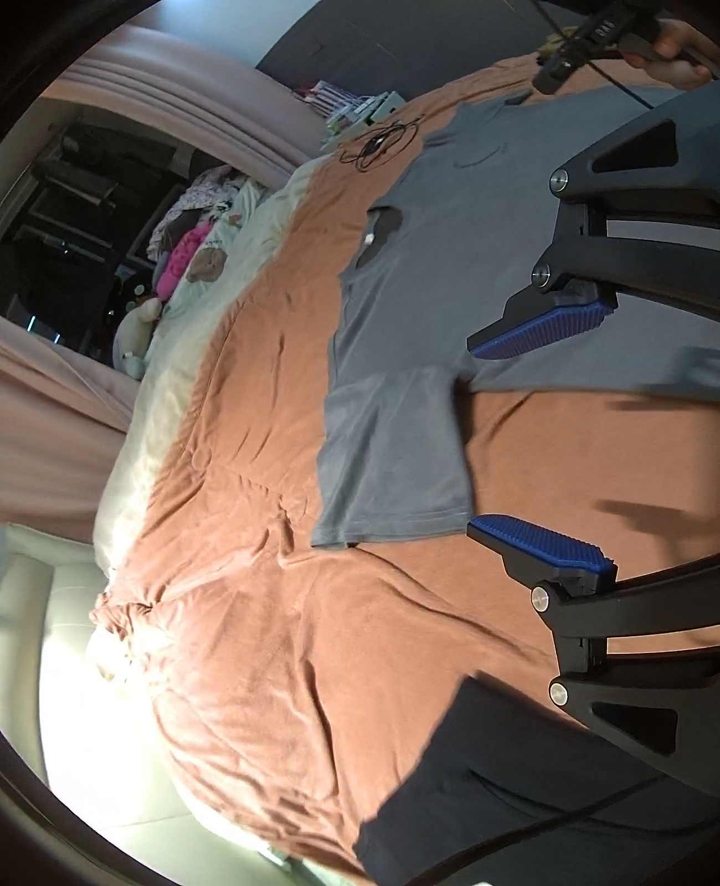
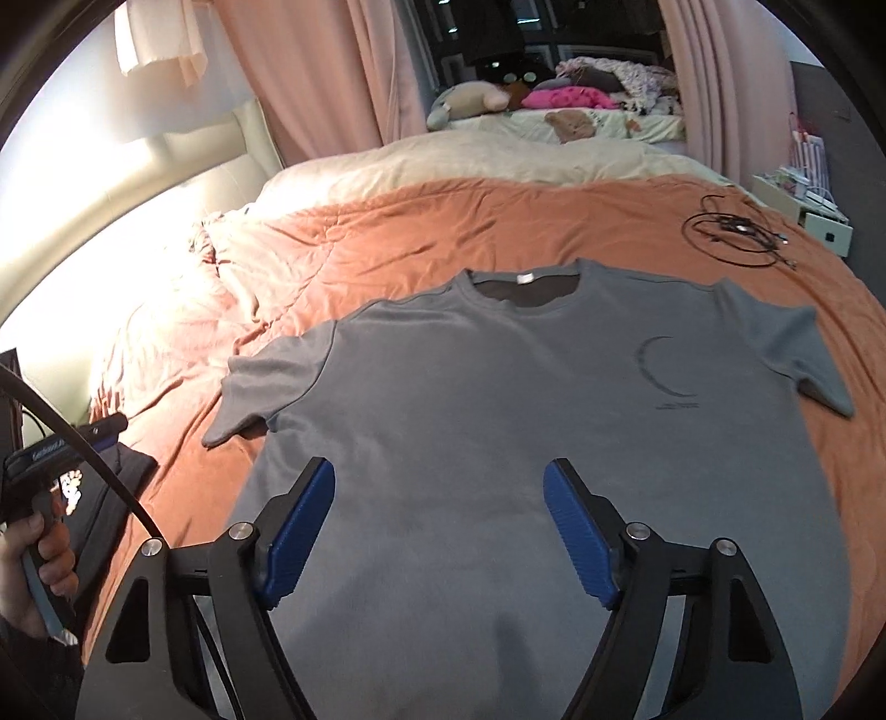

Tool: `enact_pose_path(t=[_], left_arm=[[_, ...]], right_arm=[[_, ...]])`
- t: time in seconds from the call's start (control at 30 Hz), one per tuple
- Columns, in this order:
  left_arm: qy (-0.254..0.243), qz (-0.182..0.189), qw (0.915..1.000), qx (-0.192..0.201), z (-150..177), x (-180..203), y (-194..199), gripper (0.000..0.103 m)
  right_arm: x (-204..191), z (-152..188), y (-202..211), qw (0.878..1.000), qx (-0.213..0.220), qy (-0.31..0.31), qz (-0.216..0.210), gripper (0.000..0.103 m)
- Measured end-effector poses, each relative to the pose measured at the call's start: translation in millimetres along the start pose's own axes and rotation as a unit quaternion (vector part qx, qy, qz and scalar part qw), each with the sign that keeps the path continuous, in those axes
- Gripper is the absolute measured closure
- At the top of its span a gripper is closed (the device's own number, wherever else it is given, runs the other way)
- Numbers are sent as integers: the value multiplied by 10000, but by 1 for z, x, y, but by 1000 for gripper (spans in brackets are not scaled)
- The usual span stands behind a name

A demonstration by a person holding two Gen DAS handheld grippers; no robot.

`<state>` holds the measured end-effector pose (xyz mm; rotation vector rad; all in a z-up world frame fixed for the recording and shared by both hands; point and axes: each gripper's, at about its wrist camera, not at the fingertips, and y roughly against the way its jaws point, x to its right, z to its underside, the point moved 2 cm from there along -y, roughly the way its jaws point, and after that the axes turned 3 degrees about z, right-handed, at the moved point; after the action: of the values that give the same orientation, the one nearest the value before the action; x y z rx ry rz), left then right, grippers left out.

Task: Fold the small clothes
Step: 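Move both tools toward the grey T-shirt, left tool to its side edge, then grasp the T-shirt side edge with the left gripper and fold it inward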

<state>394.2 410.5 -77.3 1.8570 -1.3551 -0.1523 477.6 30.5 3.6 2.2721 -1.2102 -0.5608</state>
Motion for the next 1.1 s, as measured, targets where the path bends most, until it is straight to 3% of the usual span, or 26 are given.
enact_pose_path(t=[0.13, 0.5, 0.73, 0.87, 0.93, 1.0, 1.1], left_arm=[[-45, -15, 9998, -181, -15, -19, -42, 42], [212, -107, 9984, -516, -51, -69, -127, 43], [367, -65, 9966, -730, -60, -87, -171, 45], [196, -179, 9961, -838, -65, -89, -191, 47], [228, -225, 9960, -832, -69, -90, -193, 57], [352, -215, 9955, -856, -72, -92, -192, 92], [470, -96, 9948, -902, -75, -89, -185, 97]], right_arm=[[-12, -18, -32, 9997, -207, 73, -98, 34], [-52, -49, -127, 9967, -569, 515, -279, 42], [-74, -57, -191, 9937, -899, 584, -324, 61], [-86, -58, -215, 9919, -1076, 587, -337, 64], [-91, -59, -223, 9910, -1158, 551, -383, 67], [-95, -61, -227, 9904, -1210, 470, -469, 68], [-101, -64, -236, 9892, -1285, 289, -651, 72]])
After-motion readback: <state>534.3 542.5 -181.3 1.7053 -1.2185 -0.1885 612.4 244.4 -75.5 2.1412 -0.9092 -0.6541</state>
